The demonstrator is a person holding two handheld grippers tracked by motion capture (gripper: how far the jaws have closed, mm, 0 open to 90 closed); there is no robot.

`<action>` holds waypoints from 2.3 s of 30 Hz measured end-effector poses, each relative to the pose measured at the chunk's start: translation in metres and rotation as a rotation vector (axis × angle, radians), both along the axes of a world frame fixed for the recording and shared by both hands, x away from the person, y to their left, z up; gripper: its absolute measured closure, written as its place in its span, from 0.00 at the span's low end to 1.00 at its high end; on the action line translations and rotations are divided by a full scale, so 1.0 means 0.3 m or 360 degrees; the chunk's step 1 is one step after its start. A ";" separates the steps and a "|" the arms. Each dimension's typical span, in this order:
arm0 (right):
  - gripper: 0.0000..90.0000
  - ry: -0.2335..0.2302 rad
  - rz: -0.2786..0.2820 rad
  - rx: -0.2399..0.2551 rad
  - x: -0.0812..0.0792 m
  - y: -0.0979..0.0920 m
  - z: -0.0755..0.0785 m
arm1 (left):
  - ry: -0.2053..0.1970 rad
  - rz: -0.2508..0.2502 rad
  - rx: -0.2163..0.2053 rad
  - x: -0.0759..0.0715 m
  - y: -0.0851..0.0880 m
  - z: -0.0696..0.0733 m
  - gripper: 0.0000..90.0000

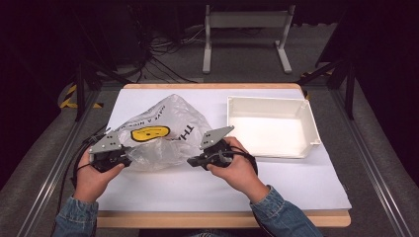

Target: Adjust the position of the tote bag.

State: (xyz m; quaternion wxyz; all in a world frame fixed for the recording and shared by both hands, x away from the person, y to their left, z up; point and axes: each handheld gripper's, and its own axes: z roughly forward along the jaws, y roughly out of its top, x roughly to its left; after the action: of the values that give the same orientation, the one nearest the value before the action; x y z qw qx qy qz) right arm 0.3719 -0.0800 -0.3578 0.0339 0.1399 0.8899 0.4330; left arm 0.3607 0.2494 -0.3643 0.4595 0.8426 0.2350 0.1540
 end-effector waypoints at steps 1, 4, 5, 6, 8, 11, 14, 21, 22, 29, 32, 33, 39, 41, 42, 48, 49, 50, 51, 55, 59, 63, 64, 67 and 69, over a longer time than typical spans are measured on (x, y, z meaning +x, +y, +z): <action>1.00 0.0000 0.0000 0.0000 0.000 0.000 0.000 | 0.0000 0.0000 0.0000 0.000 0.000 0.000 0.95; 1.00 0.0008 0.0044 -0.0006 -0.022 0.000 0.010 | 0.0000 -0.0016 0.0005 -0.006 -0.005 0.002 0.95; 1.00 0.0016 0.0049 -0.0006 -0.025 0.000 0.012 | 0.0001 -0.0017 0.0004 -0.006 -0.005 0.002 0.96; 1.00 0.0015 0.0052 -0.0005 -0.025 -0.001 0.013 | -0.0001 -0.0019 0.0004 -0.006 -0.005 0.001 0.96; 1.00 0.0023 0.0044 0.0007 -0.020 -0.007 0.012 | -0.0005 -0.0020 0.0004 -0.006 -0.006 0.000 0.96; 0.85 0.0098 0.0044 0.0057 -0.011 -0.019 0.013 | -0.0006 -0.0011 0.0001 -0.002 -0.004 -0.002 0.96; 0.72 0.0071 0.0032 0.0114 -0.012 -0.035 0.032 | 0.0001 -0.0004 -0.0003 0.002 0.000 -0.006 0.96; 0.68 0.0007 0.0000 0.0225 -0.023 -0.075 0.097 | -0.0003 0.0034 -0.0029 0.009 0.013 -0.008 0.95; 0.70 -0.0006 -0.0017 0.0232 -0.021 -0.078 0.101 | -0.0013 0.0041 -0.0038 0.010 0.014 -0.006 0.95; 0.93 0.0000 -0.0165 0.0326 0.032 -0.100 0.107 | -0.0021 0.0052 -0.0052 0.014 0.013 -0.001 0.95; 0.99 -0.0052 -0.0243 0.0272 0.062 -0.101 0.101 | -0.0033 0.0060 -0.0058 0.017 0.012 0.002 0.95; 1.00 -0.0067 -0.0260 0.0254 0.069 -0.101 0.099 | -0.0039 0.0067 -0.0060 0.018 0.012 0.003 0.96; 1.00 -0.0121 -0.0333 0.0202 0.114 -0.087 0.102 | -0.0070 0.0101 -0.0073 0.023 0.020 0.007 0.96; 1.00 -0.0142 -0.0331 0.0194 0.128 -0.073 0.104 | -0.0077 0.0125 -0.0075 0.028 0.028 0.007 0.96; 1.00 -0.0151 -0.0332 0.0190 0.135 -0.065 0.106 | -0.0078 0.0135 -0.0081 0.032 0.032 0.005 0.96; 0.87 -0.0220 -0.0316 0.0176 0.189 -0.027 0.111 | -0.0065 0.0206 -0.0081 0.059 0.058 -0.015 0.96; 0.83 -0.0233 -0.0323 0.0173 0.197 -0.021 0.109 | -0.0062 0.0213 -0.0084 0.062 0.061 -0.017 0.95; 0.79 -0.0242 -0.0321 0.0172 0.204 -0.018 0.108 | -0.0051 0.0220 -0.0096 0.067 0.065 -0.022 0.95; 0.71 -0.0256 -0.0321 0.0174 0.214 -0.012 0.105 | -0.0046 0.0232 -0.0098 0.070 0.069 -0.025 0.94; 0.42 -0.0308 -0.0300 0.0221 0.243 0.006 0.091 | -0.0026 0.0267 -0.0099 0.084 0.084 -0.036 0.93; 0.28 -0.0320 -0.0317 0.0259 0.258 0.012 0.079 | -0.0008 0.0297 -0.0091 0.096 0.096 -0.049 0.93; 0.24 -0.0269 -0.0376 0.0289 0.293 0.015 0.063 | 0.0045 0.0338 -0.0068 0.113 0.109 -0.075 0.93; 0.24 -0.0269 -0.0376 0.0289 0.293 0.015 0.063 | 0.0045 0.0338 -0.0068 0.113 0.109 -0.075 0.93; 0.26 -0.0183 -0.0490 0.0367 0.317 0.025 0.049 | 0.0075 0.0340 -0.0033 0.123 0.112 -0.089 0.95; 0.28 -0.0155 -0.0541 0.0399 0.327 0.032 0.044 | 0.0113 0.0327 -0.0015 0.127 0.113 -0.098 0.95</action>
State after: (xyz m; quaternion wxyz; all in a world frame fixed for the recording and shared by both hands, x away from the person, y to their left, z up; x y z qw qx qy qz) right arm 0.4699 -0.0705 -0.3445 0.1318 0.2701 0.7899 0.5345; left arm 0.3987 0.2833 -0.3939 0.4366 0.8167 0.3371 0.1692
